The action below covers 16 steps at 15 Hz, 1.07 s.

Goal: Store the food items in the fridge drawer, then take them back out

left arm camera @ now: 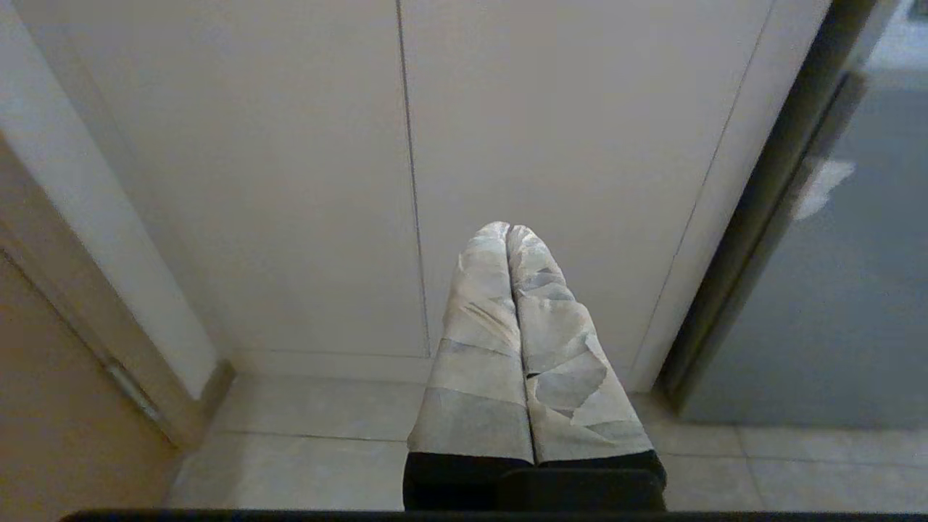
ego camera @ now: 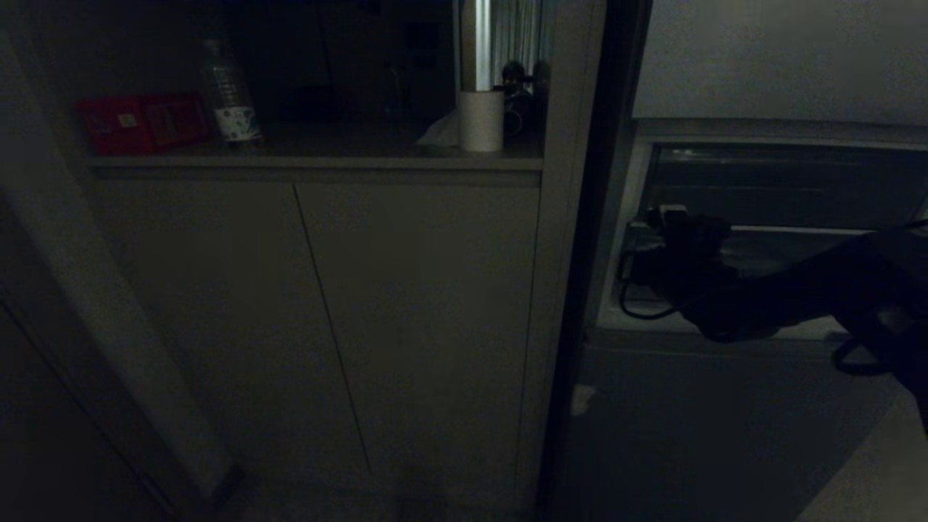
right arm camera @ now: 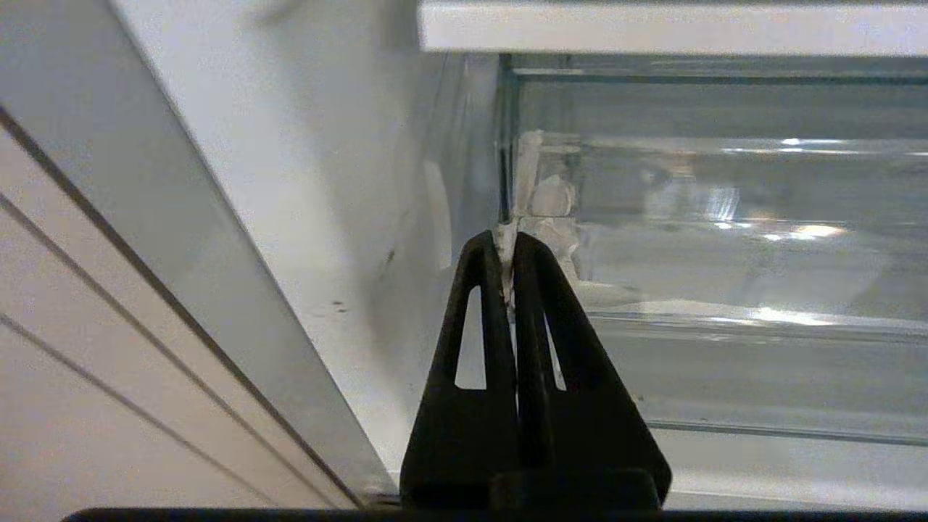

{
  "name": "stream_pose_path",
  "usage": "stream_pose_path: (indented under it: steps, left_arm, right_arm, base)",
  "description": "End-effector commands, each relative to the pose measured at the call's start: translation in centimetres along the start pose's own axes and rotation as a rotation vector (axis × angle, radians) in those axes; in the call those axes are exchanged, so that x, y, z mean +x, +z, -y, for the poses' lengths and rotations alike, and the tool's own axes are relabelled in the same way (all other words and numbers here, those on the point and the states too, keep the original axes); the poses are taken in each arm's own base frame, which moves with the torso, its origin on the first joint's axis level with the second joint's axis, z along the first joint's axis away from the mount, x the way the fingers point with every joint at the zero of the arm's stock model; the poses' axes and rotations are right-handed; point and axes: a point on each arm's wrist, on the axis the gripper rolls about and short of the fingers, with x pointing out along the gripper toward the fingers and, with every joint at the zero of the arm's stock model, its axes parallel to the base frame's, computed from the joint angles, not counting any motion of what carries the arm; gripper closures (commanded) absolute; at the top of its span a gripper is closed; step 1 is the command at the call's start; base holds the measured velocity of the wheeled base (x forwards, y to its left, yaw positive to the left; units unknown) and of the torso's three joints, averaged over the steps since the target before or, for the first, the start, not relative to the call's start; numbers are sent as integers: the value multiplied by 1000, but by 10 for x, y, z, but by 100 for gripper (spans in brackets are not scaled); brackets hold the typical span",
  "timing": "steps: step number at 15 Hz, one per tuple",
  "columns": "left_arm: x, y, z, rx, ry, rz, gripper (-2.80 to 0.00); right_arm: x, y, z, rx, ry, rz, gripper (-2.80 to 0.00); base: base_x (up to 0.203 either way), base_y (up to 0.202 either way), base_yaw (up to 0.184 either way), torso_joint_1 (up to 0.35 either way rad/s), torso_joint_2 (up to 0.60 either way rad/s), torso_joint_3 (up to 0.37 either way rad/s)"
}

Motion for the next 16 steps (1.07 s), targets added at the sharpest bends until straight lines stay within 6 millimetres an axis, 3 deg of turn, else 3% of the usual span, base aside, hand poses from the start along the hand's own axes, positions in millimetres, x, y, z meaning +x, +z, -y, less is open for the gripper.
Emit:
stream_pose_path:
  steps: [1,6,11,16]
  left_arm:
    - [0,0,0,0,0,-2,0]
    - [0,0,0,0,0,-2,0]
    - [0,0,0,0,0,-2,0]
    - [0,0,0,0,0,-2,0]
  right_arm:
    - [-1,1,-6,1,13,5,0]
    - [-10,4,-4,3,0,-2,0]
    - [-41,10,-2,39,8,-23,0]
    - [-79,3,6,56,21,-9,0]
  base:
    - [0,0,0,0,0,0]
    - [0,0,0,0,0,0]
    - [0,0,0,0,0,0]
    - [0,0,0,0,0,0]
